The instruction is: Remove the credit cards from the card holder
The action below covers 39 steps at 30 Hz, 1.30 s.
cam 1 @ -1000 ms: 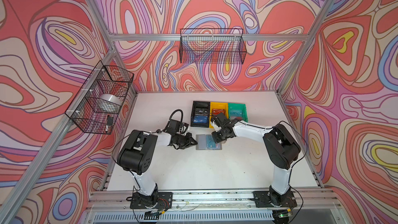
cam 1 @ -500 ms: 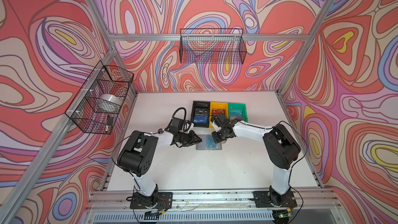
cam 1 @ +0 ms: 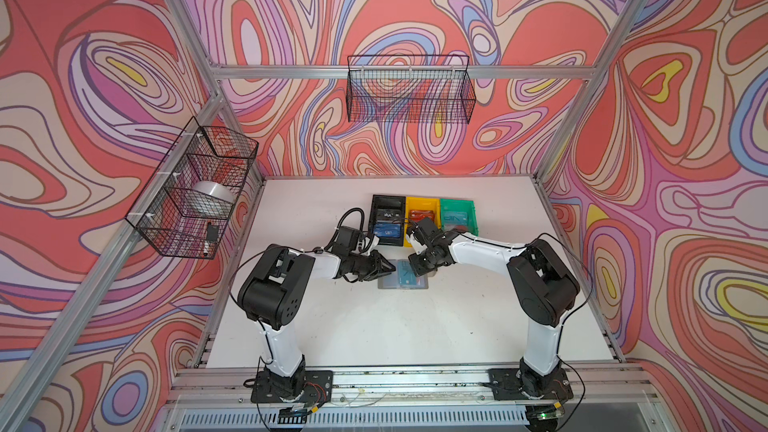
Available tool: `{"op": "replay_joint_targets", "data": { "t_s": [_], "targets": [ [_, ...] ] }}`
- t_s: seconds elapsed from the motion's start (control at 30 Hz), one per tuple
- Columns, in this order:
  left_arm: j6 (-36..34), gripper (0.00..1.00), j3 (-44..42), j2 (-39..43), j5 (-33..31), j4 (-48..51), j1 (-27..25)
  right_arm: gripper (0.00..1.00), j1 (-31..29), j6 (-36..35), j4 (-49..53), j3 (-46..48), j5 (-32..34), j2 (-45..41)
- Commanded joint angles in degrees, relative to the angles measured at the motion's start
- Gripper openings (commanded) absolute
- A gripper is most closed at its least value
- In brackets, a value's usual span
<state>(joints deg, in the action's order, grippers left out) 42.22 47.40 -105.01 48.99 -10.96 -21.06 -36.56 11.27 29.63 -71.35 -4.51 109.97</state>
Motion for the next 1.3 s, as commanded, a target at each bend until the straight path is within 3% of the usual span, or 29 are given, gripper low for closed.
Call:
{"op": "replay_joint_targets", "data": {
  "t_s": [0.0, 1.27],
  "targets": [
    [0.5, 0.27, 1.6, -1.7, 0.9, -1.4, -0.3, 0.06, -0.4, 0.2, 1.0, 0.7, -0.1, 2.3],
    [1.4, 0.17, 4.2, -6.4, 0.9, -2.1, -2.3, 0.06, -0.5, 0.0, 1.1, 0.6, -1.1, 3.5]
  ]
}}
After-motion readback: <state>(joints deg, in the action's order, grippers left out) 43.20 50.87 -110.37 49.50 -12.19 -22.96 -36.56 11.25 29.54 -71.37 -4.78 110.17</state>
